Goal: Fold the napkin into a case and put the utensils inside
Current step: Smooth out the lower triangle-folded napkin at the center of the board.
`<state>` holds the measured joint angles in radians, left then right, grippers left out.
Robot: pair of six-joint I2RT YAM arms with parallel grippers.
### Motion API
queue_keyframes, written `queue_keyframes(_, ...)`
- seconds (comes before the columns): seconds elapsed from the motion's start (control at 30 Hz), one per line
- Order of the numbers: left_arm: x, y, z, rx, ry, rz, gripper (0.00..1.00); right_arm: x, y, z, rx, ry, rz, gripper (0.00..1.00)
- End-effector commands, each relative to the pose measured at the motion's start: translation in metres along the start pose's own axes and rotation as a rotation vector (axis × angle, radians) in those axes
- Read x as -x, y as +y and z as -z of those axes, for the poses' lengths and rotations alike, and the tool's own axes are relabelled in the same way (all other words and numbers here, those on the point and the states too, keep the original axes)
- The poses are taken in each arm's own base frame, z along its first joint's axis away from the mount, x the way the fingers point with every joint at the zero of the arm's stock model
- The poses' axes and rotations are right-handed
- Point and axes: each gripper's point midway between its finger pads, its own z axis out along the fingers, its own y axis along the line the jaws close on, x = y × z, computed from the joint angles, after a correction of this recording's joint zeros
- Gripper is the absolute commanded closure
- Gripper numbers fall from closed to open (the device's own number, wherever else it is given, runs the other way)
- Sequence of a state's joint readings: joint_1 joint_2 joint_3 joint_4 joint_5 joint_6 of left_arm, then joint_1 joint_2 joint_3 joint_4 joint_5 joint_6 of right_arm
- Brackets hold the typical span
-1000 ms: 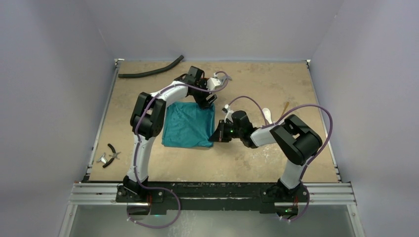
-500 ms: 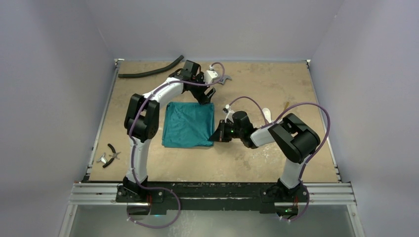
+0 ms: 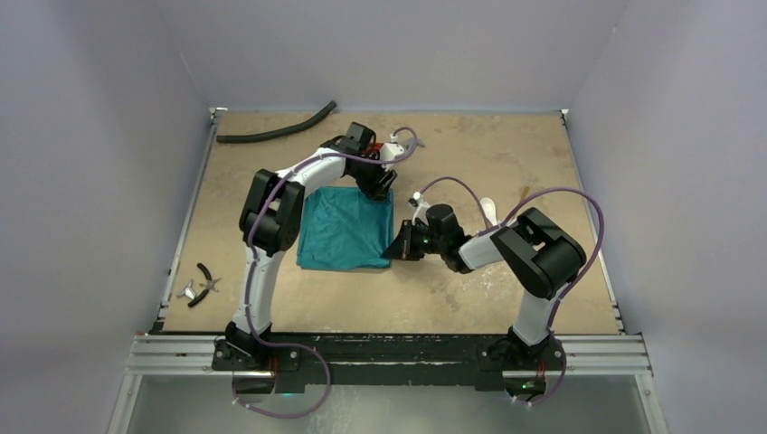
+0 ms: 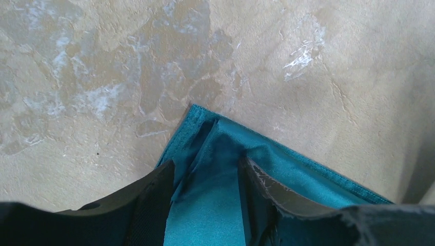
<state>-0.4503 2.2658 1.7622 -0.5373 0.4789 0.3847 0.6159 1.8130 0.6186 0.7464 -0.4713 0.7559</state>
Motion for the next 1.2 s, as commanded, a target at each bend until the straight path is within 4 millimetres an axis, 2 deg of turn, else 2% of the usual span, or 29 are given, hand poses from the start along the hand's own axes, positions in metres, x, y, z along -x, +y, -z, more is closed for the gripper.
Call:
queue_keyframes(0.0, -0.02, 0.005, -0.017, 0.023, 0.071, 0.023, 0.53, 0.0, 0.004, 0.002, 0.025, -0.006, 0.018, 0.9)
queue_keyframes(0.17, -0.041, 0.013, -0.026, 0.062, 0.133, 0.041, 0.55, -0.005, 0.019, 0.007, 0.064, 0.003, 0.051, 0.77)
queue_keyframes(0.23, -0.045, 0.013, -0.027, 0.068, 0.14, 0.05, 0.57, -0.012, 0.024, 0.011, 0.068, 0.017, 0.069, 0.74)
queue_keyframes(0.57, -0.044, 0.014, -0.024, 0.086, 0.135, 0.049, 0.59, -0.035, 0.009, 0.024, 0.007, 0.073, 0.062, 0.82)
queue_keyframes(0.7, -0.046, 0.013, -0.023, 0.087, 0.141, 0.043, 0.59, -0.015, 0.03, 0.025, 0.028, 0.054, 0.107, 0.86)
queue_keyframes(0.77, -0.048, 0.012, -0.023, 0.085, 0.145, 0.043, 0.6, 0.001, 0.058, 0.026, 0.1, 0.052, 0.121, 0.88)
queue_keyframes(0.83, -0.049, 0.012, -0.022, 0.085, 0.145, 0.043, 0.6, 0.023, 0.077, 0.024, 0.126, 0.008, 0.159, 0.88)
queue_keyframes(0.9, -0.049, 0.012, -0.023, 0.084, 0.145, 0.041, 0.6, 0.034, 0.092, 0.023, 0.166, -0.004, 0.173, 0.88)
queue_keyframes(1.0, -0.045, 0.013, -0.022, 0.086, 0.134, 0.039, 0.59, 0.036, 0.086, 0.012, 0.155, 0.007, 0.17, 0.89)
queue_keyframes(1.17, -0.035, 0.013, -0.019, 0.083, 0.115, 0.039, 0.57, 0.02, 0.054, -0.002, 0.135, 0.016, 0.076, 0.95)
